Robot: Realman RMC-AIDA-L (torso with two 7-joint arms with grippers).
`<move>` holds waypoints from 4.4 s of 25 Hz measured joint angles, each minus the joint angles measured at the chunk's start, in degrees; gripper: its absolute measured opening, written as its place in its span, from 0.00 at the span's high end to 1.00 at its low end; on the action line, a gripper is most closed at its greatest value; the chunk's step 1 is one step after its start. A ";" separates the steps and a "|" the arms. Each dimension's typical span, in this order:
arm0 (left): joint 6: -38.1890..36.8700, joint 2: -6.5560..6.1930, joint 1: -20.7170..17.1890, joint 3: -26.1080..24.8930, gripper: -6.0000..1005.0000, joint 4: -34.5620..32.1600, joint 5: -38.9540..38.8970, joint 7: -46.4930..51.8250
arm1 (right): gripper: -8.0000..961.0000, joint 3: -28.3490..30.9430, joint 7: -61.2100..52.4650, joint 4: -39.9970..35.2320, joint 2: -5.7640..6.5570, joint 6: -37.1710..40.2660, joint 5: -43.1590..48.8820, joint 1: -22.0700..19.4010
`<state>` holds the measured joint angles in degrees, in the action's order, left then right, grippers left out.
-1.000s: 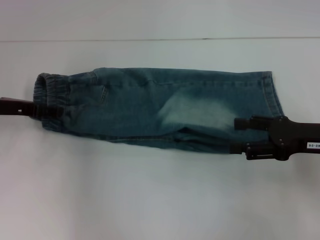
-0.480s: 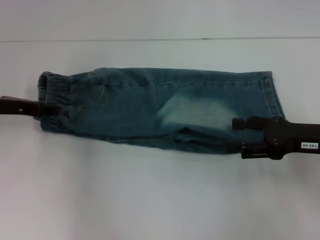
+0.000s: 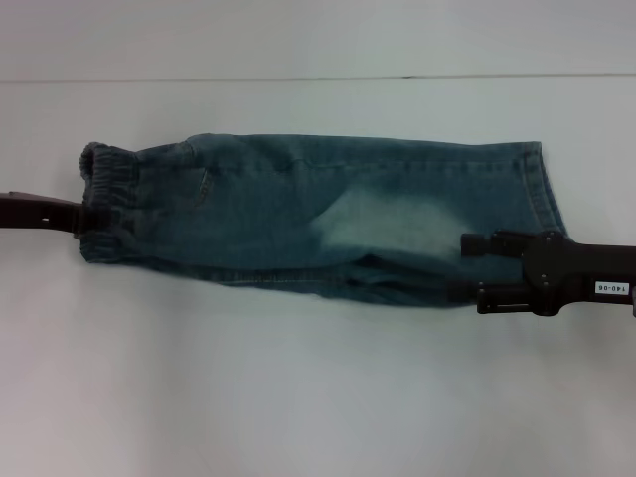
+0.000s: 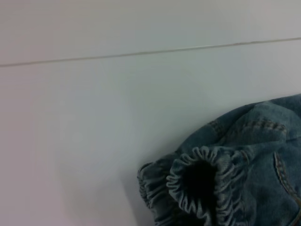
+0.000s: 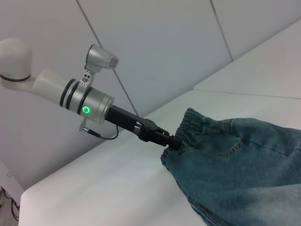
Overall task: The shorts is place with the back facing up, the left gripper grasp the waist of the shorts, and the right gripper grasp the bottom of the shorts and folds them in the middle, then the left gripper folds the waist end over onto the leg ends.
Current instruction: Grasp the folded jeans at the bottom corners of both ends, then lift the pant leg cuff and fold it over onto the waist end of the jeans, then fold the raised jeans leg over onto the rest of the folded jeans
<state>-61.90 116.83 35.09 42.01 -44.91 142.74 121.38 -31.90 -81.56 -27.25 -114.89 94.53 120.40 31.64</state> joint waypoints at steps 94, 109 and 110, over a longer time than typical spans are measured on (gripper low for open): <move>-36.27 -2.19 23.01 -0.45 0.87 -20.34 -7.05 19.74 | 0.97 27.28 41.27 41.73 -5.92 -49.71 -8.94 18.97; -30.01 4.26 22.99 0.02 0.81 -7.59 -14.05 9.13 | 0.97 46.56 41.27 26.85 -4.86 -31.66 -21.08 5.39; -29.23 4.82 23.34 0.06 0.81 -5.37 -14.58 7.79 | 0.97 46.76 41.21 26.83 -4.86 -30.61 -23.33 4.92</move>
<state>-91.12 121.64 58.43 42.07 -50.28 128.16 129.17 14.85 -40.35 -0.42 -119.74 63.93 97.07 36.56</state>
